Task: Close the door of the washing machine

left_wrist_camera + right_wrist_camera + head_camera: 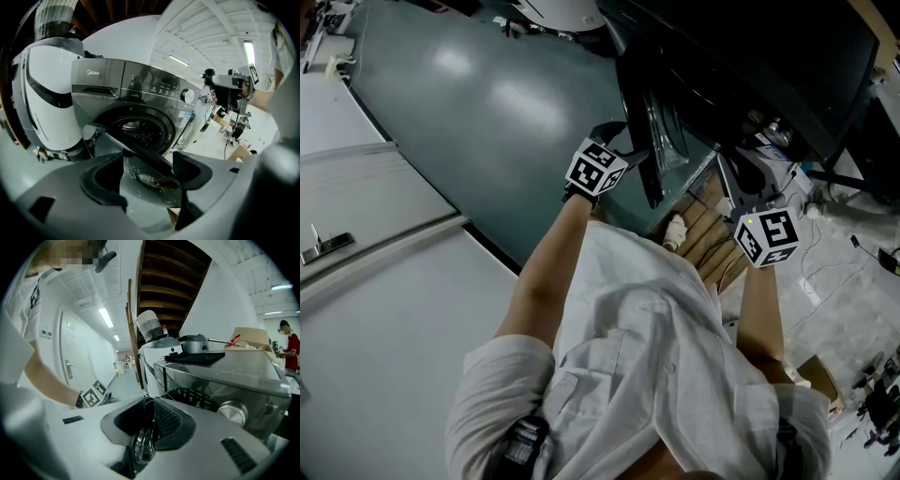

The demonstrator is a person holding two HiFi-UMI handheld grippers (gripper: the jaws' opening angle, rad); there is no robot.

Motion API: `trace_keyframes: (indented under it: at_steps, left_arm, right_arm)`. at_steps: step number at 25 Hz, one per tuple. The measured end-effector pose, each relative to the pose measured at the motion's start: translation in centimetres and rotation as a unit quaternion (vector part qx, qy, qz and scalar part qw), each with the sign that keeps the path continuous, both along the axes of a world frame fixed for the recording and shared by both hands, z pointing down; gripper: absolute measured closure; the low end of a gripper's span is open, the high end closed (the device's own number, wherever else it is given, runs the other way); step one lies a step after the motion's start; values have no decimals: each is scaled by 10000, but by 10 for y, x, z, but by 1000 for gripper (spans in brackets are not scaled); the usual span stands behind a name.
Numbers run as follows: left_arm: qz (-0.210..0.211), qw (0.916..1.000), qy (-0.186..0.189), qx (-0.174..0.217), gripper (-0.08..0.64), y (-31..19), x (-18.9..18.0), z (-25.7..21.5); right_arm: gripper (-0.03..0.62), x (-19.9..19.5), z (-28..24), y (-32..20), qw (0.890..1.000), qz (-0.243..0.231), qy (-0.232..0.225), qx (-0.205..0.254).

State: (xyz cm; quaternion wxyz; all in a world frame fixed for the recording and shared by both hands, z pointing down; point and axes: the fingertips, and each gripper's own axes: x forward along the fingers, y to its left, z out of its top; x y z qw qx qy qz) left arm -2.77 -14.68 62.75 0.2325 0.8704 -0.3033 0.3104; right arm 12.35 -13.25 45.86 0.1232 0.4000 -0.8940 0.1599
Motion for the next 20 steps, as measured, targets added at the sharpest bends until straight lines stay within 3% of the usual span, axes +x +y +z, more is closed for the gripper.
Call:
trace_keyframes:
  at_steps: [13, 20]
  left_arm:
    - [413, 9984, 242, 288, 213, -9, 61, -2]
    - [167, 9982, 157, 560, 210, -27, 84, 2]
  right_arm:
    - [514, 43, -5, 20, 9991, 366, 206, 100]
    - [514, 63, -2, 25, 9980, 544, 323, 83]
